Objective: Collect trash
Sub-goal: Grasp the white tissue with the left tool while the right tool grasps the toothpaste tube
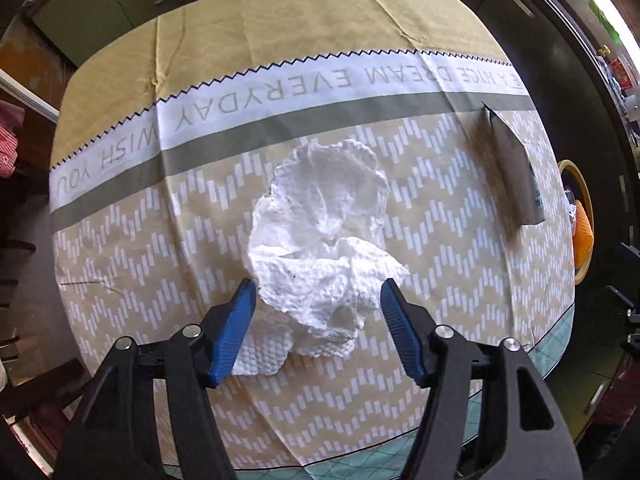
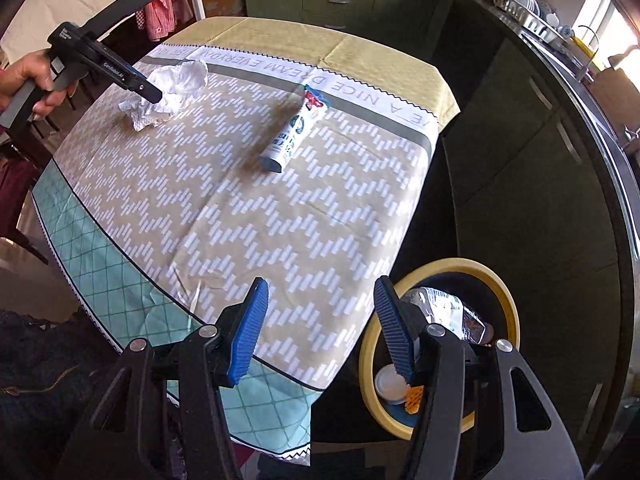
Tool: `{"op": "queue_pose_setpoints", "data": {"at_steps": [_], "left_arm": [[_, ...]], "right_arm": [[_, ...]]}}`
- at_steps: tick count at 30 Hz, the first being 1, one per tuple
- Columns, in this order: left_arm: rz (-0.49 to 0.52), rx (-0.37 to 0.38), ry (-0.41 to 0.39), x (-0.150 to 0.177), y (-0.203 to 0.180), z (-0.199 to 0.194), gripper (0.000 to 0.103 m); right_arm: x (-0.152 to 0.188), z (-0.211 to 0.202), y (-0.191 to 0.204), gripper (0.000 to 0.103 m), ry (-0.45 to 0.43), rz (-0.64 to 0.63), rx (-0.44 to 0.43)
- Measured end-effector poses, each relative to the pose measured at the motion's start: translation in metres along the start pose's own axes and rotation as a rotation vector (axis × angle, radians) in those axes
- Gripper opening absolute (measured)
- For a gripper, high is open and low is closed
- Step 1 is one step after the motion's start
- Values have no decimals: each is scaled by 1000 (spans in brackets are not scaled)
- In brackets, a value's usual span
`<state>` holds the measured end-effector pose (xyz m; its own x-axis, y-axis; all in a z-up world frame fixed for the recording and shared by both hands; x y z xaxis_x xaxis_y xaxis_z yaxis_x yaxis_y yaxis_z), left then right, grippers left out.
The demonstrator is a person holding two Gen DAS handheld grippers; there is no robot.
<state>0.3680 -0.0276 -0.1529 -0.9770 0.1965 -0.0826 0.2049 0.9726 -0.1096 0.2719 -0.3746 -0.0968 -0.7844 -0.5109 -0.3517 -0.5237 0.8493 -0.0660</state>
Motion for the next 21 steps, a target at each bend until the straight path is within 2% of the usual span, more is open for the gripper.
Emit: {"op": "queue_pose_setpoints", "data": {"at_steps": [2, 4, 5, 6, 7, 10, 11, 12, 13, 15, 17, 18, 21], "left_arm": [[8, 20, 1, -1, -2, 5, 60], [18, 28, -4, -1, -4, 7, 39], [18, 30, -9, 0, -4, 7, 17], [21, 30, -26, 1, -4, 4, 9], [35, 29, -47, 3, -5, 0, 6], [62, 16, -123, 15, -3, -19, 5], [75, 9, -150, 20, -3, -26, 5], [86, 3, -191, 28, -4, -35, 5], [93, 8, -226, 35, -5, -44, 5], [101, 25, -293, 53, -6, -60, 5], [119, 24, -365, 76, -7, -74, 5], [122, 32, -397, 87, -6, -80, 5], [108, 69, -469, 119, -6, -90, 5]], "right_arm": [[-8, 6, 5, 55, 9, -13, -6], [-16, 12, 9, 55, 17, -20, -8], [-20, 16, 12, 55, 22, -24, -13], [-25, 19, 14, 55, 26, -25, -16], [-31, 22, 17, 55, 29, -25, -19], [-53, 30, 18, 56, 29, 18, -66], [-62, 33, 18, 59, 24, 38, -91], [-73, 36, 19, 70, 23, 52, -112], [-83, 41, 20, 75, 20, 61, -123], [-104, 52, 19, 75, 28, 89, -113], [-123, 66, 17, 63, 31, 107, -73], [-131, 75, 13, 53, 50, 126, -51], [-147, 99, 3, 42, 90, 197, -87]]}}
Point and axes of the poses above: each gripper's, at about its wrist camera, not at the fingertips, and z roughly the way its jaws point, y to its left, x to its underside, the point moved 2 cm from there along z, roughly the way its jaws point, and after that the axes turned 1 degree about -z, right-handed, at the moved point
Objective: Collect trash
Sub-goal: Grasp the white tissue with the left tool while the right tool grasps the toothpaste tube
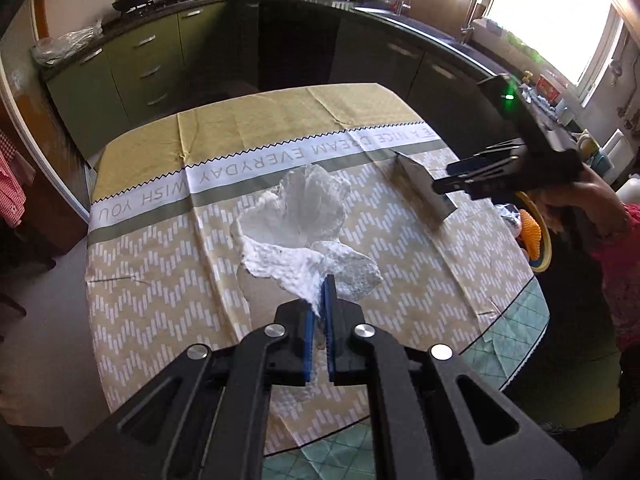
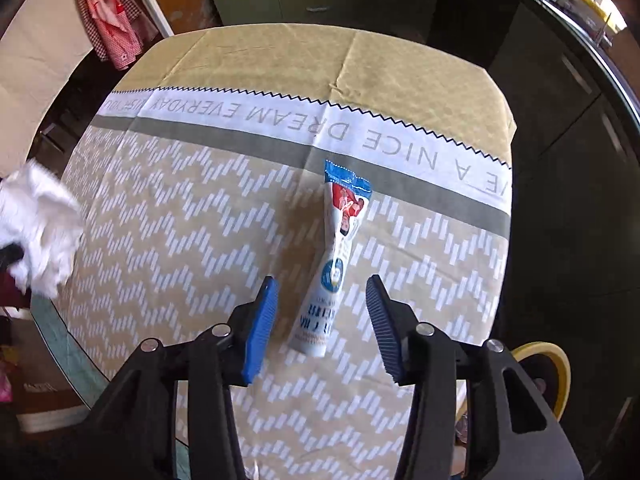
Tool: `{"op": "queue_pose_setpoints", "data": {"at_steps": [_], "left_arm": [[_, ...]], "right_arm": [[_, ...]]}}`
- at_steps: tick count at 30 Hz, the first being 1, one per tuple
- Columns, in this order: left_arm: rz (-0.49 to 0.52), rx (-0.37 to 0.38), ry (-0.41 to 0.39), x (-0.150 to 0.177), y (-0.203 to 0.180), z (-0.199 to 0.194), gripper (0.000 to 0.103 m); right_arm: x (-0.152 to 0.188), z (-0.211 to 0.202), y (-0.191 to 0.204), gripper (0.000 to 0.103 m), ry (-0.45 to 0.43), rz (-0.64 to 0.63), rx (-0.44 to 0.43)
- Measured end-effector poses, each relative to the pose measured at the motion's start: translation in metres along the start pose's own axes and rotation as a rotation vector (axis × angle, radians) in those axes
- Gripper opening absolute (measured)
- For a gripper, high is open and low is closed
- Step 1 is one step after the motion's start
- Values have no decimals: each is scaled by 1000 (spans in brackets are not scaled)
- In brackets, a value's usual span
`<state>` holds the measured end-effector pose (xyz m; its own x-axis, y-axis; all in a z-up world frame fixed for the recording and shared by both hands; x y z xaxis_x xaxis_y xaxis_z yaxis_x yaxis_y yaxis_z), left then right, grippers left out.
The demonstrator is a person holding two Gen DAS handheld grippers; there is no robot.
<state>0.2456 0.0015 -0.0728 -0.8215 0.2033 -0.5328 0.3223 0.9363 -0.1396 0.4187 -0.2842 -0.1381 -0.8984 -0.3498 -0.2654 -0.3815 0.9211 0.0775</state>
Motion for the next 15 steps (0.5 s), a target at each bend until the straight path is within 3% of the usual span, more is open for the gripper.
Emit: {"op": "queue_pose_setpoints", "data": {"at_steps": [1, 4, 6, 8, 10, 15], "left_arm": [[4, -9, -22, 6, -1, -5, 5], [33, -70, -77, 34, -7, -19, 5], [26, -72, -107, 49, -8, -27, 5], [17, -91, -139, 61, -10, -33, 5], [9, -99, -168, 71, -11, -39, 5], [-3, -84, -225, 84, -23, -46, 5]], "right_arm": [[-4, 5, -1, 34, 7, 8, 7], [-8, 19, -3, 27, 31, 30, 17], [-7, 25, -3, 26, 45, 34, 27], [-4, 29, -3, 17, 52, 37, 25], [-1, 27, -3, 9, 29, 40, 20], [27, -15, 0, 8, -99, 12, -3]]}}
Point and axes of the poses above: each gripper's, at about its wrist camera, not at the fingertips, and z roughly the way its jaws point, y to its left, x to its underside, the point moved 2 cm from there along z, roughly the way its jaws point, and after that the axes turned 1 degree about -z, right-handed, at the moved point
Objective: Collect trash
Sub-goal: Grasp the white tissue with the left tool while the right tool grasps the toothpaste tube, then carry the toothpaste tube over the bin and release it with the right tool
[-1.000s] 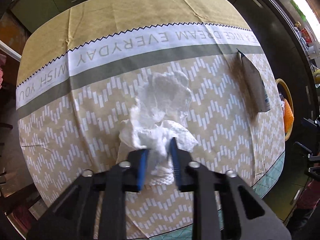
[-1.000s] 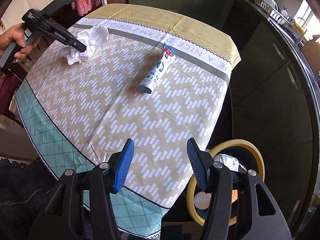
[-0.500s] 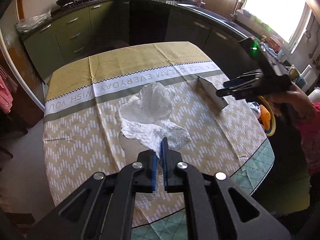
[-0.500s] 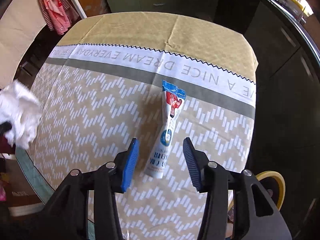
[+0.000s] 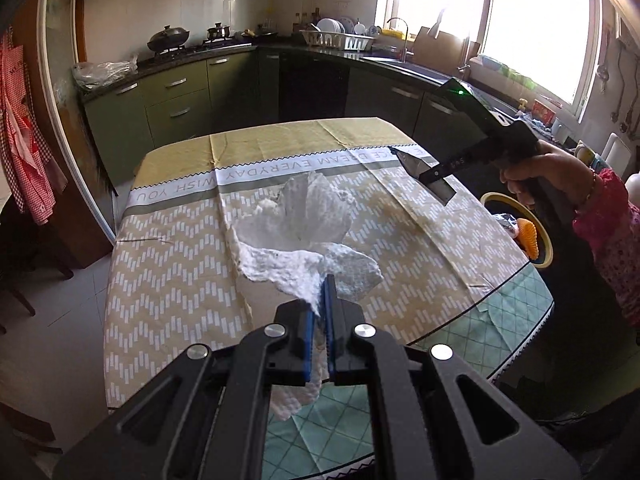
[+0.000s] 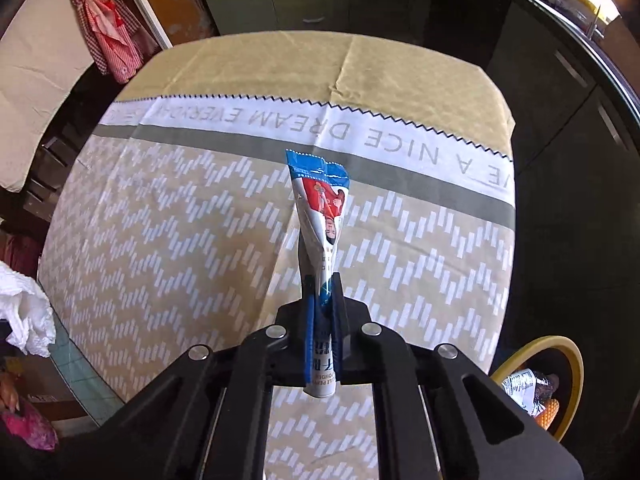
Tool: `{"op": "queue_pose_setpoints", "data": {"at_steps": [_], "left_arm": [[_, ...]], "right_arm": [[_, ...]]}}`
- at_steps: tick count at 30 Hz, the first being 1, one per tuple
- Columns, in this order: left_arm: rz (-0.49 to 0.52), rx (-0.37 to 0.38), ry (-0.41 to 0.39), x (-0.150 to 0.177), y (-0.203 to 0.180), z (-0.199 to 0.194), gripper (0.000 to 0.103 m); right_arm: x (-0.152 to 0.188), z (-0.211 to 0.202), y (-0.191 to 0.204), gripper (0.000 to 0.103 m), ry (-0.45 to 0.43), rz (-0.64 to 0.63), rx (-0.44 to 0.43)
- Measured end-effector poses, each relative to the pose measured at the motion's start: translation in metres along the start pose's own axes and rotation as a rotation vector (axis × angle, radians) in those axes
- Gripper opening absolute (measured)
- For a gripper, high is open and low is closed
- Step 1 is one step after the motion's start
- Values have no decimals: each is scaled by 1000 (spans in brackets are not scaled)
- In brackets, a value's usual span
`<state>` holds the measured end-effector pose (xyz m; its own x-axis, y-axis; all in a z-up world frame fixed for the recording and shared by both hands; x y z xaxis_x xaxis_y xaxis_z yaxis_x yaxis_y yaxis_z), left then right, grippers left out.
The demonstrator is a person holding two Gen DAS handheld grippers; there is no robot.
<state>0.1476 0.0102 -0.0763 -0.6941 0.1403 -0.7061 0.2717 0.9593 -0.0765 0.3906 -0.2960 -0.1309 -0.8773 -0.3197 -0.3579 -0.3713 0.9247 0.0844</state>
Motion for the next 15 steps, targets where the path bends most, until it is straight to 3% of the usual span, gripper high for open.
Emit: {"op": "queue_pose_setpoints", "data": {"at_steps": [4, 7, 9, 15], "left_arm": [[1, 36, -53, -1, -16, -8, 5], [-1, 82, -65, -3, -30, -7, 5], [12, 105, -59, -5, -42, -3, 5], [63, 165, -21, -12, -80, 14, 5]], "right_arm": [[47, -55, -27, 8, -143, 54, 1], [97, -83, -64, 8, -203, 131, 78], [130, -92, -98, 8, -207, 197, 146], [202, -87, -179, 8, -191, 380, 244]]}}
Point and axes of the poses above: each gripper's, at about its wrist camera, not at the fingertips, and z roughly the way its jaws point, y to its left, x to its underside, the point moved 2 cm from there along z, roughly the way its jaws point, and after that the axes turned 1 degree about -z, right-handed, at the moved point
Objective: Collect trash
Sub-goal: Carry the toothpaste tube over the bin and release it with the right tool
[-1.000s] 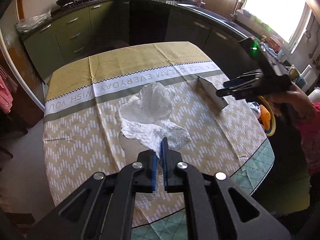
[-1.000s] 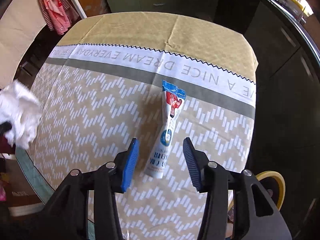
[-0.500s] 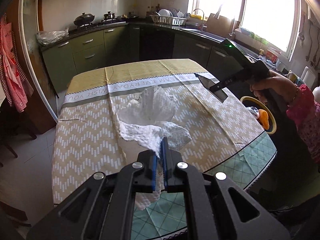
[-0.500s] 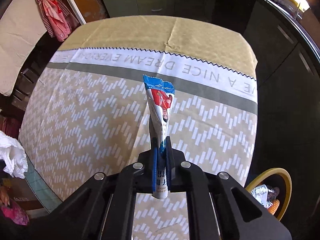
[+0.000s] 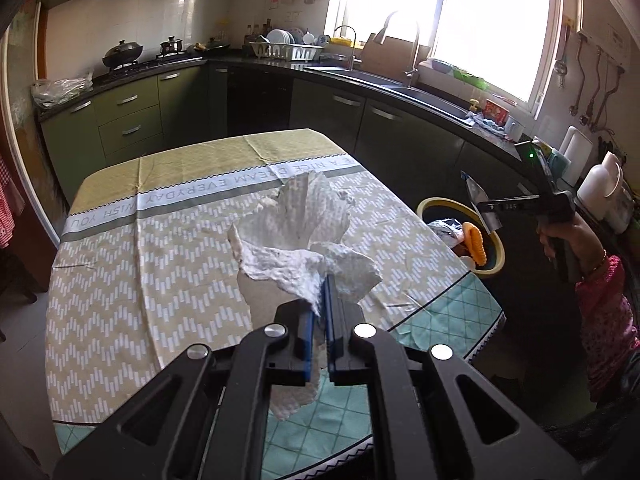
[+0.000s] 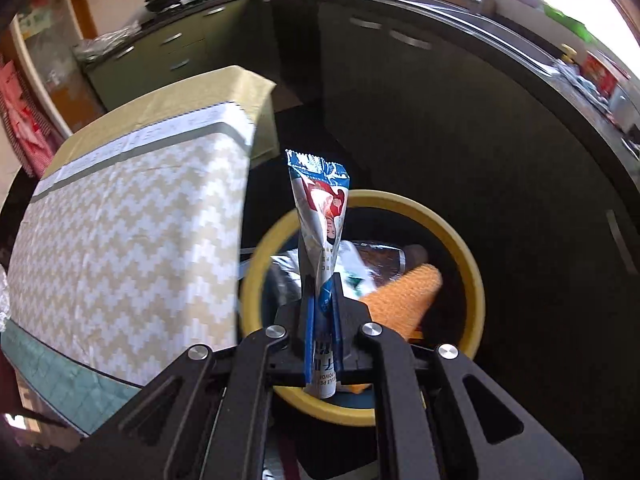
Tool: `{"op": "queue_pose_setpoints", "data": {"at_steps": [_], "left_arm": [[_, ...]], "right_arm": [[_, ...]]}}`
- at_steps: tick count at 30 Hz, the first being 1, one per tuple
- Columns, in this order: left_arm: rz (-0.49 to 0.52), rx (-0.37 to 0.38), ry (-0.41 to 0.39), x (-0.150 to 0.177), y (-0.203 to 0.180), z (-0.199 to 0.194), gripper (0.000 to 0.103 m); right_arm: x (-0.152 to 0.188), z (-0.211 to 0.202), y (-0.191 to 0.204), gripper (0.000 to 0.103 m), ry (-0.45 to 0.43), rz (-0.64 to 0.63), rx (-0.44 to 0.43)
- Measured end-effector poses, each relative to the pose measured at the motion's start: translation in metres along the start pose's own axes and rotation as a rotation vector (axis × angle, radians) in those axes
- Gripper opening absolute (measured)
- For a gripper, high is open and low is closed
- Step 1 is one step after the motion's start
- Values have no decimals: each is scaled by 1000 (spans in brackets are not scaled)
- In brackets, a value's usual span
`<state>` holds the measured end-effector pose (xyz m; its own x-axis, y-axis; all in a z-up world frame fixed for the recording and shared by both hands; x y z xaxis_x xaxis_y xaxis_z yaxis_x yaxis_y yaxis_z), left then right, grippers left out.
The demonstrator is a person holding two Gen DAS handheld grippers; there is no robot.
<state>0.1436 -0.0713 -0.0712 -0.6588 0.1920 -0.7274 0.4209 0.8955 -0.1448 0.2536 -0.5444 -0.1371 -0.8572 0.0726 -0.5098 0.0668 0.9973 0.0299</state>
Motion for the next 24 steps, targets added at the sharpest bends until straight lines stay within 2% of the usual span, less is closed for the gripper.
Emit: {"op": "queue_pose_setpoints", "data": {"at_steps": [2, 5, 6, 8, 9, 13, 19, 24], "left_arm": [[17, 27, 17, -3, -13, 8, 5], [64, 54, 43, -8, -37, 21, 5], [81, 63, 50, -9, -44, 25, 5], [112, 91, 65, -13, -61, 31, 5], [126, 106, 73, -15, -67, 35, 5], [191, 148, 96, -30, -96, 49, 5], [311, 246, 117, -71, -160, 78, 5], [387, 288, 123, -106, -224, 124, 5]], "right_arm": [[5, 5, -22, 8, -7, 34, 50], [9, 18, -46, 10, 20, 61, 81], [10, 24, -52, 14, 37, 63, 99], [13, 33, -57, 30, 59, 57, 108], [14, 35, -58, 40, 52, 60, 113], [26, 11, -72, 41, -32, 93, 137], [66, -56, -91, 48, -216, 225, 90], [118, -72, -114, 48, -231, 333, 35]]}}
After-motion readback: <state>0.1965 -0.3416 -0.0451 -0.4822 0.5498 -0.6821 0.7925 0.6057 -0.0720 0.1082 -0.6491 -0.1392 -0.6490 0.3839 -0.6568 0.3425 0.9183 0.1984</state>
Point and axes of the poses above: each gripper's, at about its wrist camera, not at the fingertips, and z roughly the way its jaws point, y to its left, x to its underside, the point moved 2 cm from there along z, roughly the way its jaws point, and after that the axes turned 1 degree about -z, right-handed, at the moved point
